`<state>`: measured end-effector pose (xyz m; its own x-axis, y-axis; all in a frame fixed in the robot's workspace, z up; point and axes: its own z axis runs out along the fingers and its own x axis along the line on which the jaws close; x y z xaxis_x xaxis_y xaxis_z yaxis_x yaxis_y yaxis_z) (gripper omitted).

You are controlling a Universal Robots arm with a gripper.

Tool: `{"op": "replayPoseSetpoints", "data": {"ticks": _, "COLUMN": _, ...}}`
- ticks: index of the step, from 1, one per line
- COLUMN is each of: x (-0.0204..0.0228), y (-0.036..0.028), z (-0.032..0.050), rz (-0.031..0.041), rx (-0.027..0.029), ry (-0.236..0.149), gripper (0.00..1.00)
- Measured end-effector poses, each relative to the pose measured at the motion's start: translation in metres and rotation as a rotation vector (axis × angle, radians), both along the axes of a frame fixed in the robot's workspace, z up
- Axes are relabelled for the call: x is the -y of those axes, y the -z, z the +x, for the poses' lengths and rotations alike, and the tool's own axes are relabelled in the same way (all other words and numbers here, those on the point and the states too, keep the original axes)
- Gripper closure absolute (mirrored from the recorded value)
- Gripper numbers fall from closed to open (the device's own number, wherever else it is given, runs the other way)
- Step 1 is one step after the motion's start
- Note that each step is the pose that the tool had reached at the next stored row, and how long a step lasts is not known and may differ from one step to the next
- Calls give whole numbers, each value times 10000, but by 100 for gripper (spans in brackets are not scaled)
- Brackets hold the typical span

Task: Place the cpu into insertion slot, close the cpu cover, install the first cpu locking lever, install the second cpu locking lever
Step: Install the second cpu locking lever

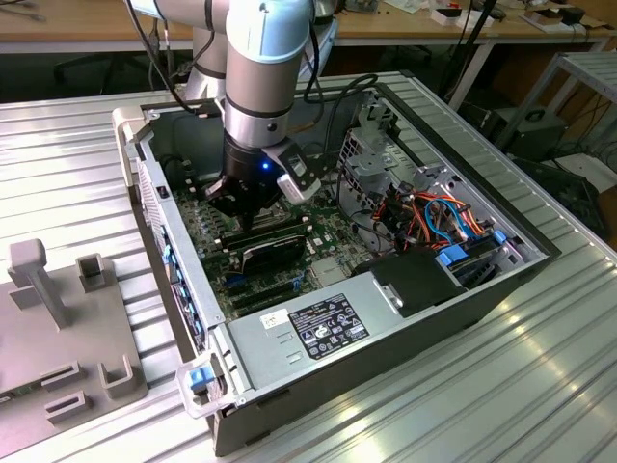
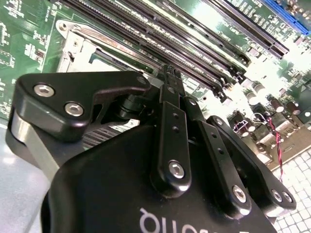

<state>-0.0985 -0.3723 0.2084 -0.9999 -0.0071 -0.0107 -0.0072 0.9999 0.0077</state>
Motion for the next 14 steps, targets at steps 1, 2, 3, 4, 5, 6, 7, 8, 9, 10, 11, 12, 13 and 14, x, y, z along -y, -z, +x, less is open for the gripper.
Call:
{"op": "replayPoseSetpoints", "data": {"ticks": 1, "x": 0, "y": 0, "z": -8, "rz": 1, "rx": 1, "ry": 0, "gripper": 89}}
{"op": "replayPoseSetpoints", "data": {"ticks": 2, "x": 0, "y": 0, "z": -21, "rz": 0, "rx": 0, "ry": 0, "gripper": 89}}
{"op": "replayPoseSetpoints", "data": {"ticks": 3, "x": 0, "y": 0, "z": -35, "rz": 0, "rx": -1, "ry": -1, "gripper": 89}}
{"op": "replayPoseSetpoints", "data": {"ticks": 4, "x": 0, "y": 0, "z": -45, "rz": 0, "rx": -1, "ry": -1, "gripper": 89}}
{"op": "replayPoseSetpoints", "data": {"ticks": 5, "x": 0, "y": 0, "z": -53, "rz": 0, "rx": 0, "ry": 0, "gripper": 89}}
{"op": "replayPoseSetpoints", "data": {"ticks": 6, "x": 0, "y": 0, "z": -64, "rz": 1, "rx": 1, "ry": 0, "gripper": 89}}
{"op": "replayPoseSetpoints", "data": {"ticks": 7, "x": 0, "y": 0, "z": -72, "rz": 0, "rx": 0, "ry": 0, "gripper": 89}}
{"op": "replayPoseSetpoints", "data": {"ticks": 8, "x": 0, "y": 1, "z": -76, "rz": 1, "rx": 0, "ry": 0, "gripper": 89}}
{"op": "replayPoseSetpoints", "data": {"ticks": 9, "x": 0, "y": 1, "z": -82, "rz": 0, "rx": -1, "ry": 0, "gripper": 89}}
{"op": "replayPoseSetpoints", "data": {"ticks": 10, "x": 0, "y": 2, "z": -84, "rz": 0, "rx": -4, "ry": -1, "gripper": 89}}
{"op": "replayPoseSetpoints", "data": {"ticks": 11, "x": 1, "y": 3, "z": -86, "rz": -1, "rx": -18, "ry": -2, "gripper": 89}}
{"op": "replayPoseSetpoints", "data": {"ticks": 12, "x": 1, "y": 4, "z": -87, "rz": -1, "rx": -26, "ry": -1, "gripper": 89}}
{"op": "replayPoseSetpoints", "data": {"ticks": 13, "x": 0, "y": 5, "z": -87, "rz": 0, "rx": -30, "ry": -1, "gripper": 89}}
{"op": "replayPoseSetpoints", "data": {"ticks": 14, "x": 0, "y": 7, "z": -88, "rz": 0, "rx": -34, "ry": 0, "gripper": 89}}
